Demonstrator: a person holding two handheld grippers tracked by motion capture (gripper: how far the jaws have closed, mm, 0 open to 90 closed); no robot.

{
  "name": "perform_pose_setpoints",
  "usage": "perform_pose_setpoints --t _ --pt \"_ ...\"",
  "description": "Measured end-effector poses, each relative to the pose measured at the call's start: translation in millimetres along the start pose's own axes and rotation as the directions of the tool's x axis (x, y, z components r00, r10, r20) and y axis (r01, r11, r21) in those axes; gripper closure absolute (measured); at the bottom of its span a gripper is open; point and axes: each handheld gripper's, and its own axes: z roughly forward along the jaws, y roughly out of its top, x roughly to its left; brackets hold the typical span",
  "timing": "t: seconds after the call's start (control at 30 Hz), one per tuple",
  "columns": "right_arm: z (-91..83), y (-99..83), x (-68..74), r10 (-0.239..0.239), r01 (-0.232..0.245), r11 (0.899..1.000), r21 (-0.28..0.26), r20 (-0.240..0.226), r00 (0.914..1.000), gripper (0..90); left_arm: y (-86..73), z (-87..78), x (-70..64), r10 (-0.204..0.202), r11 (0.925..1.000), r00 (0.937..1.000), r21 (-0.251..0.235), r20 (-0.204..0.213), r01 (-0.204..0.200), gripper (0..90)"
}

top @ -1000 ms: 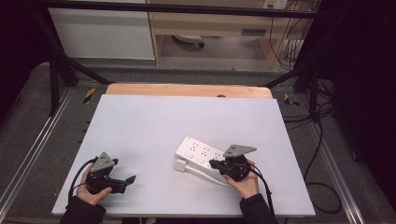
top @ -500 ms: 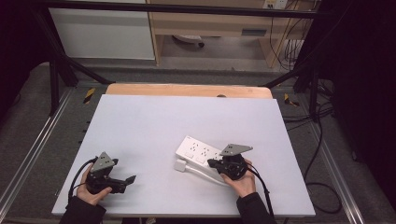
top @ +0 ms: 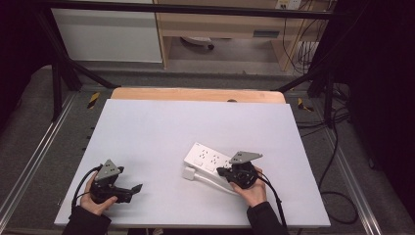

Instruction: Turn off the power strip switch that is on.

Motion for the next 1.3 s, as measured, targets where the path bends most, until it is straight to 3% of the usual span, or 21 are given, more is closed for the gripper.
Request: perform_pose_setpoints --t 1.3 --pt "2.0 -1.6 3.1 -0.026 0.026 1.0 0.001 0.008 0.9996 90.0 0.0 0.2 -0.3 0.001 1.0 1.0 0.0 -0.002 -0.001 2.5"
